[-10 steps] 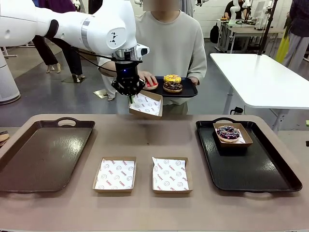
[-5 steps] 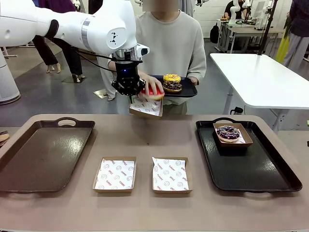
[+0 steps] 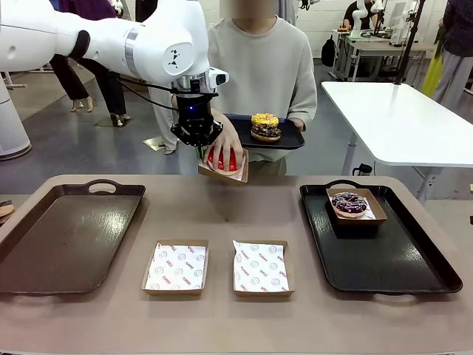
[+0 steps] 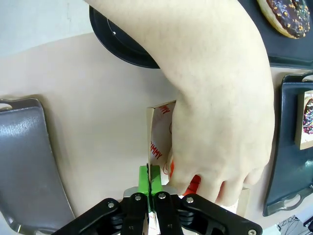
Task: Individually package the donuts and arrange them on the tray.
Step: Place the picked Paper togo box on the Handle tray while simultaneously picking up another Paper togo box from the table with the other hand.
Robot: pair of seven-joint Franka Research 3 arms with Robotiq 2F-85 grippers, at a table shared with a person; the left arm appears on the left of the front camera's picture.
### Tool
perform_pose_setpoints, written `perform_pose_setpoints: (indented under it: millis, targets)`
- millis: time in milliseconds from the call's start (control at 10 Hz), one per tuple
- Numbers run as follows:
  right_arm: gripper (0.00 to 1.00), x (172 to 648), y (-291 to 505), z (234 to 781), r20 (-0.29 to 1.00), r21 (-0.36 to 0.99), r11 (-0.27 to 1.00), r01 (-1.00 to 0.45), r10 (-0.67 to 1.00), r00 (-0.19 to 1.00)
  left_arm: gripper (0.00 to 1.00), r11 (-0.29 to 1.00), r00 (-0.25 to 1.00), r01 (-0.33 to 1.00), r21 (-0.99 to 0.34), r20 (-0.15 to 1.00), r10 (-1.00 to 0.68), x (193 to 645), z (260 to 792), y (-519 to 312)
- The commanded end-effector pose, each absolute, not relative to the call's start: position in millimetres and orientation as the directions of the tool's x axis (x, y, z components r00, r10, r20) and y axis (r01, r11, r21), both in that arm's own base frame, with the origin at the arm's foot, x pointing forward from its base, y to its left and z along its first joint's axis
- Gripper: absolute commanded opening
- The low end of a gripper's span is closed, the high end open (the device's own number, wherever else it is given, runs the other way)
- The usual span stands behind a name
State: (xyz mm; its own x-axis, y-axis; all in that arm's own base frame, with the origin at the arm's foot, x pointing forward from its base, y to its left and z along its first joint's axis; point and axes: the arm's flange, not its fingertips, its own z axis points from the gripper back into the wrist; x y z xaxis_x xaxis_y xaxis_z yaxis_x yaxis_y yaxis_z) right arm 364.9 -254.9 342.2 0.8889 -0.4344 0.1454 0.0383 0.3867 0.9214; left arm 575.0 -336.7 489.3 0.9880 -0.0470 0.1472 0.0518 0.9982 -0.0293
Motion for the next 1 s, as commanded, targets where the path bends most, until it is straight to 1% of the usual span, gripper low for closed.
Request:
perform_pose_setpoints:
  millis: [0,900]
  targets:
    - [1.00,364.6,-254.6,344.4,0.150,0.921,0.387,0.034,-0.435,0.888,0.00,0.998,0.987,0.056,-0.030,0.149,-0.051,569.5,490.0,-332.6]
    - [1.00,364.6,-254.6,344.4,0.150,0.921,0.387,0.034,-0.435,0.888,0.00,0.998,0.987,0.056,-0.030,0.149,-0.051,569.5,490.0,-332.6]
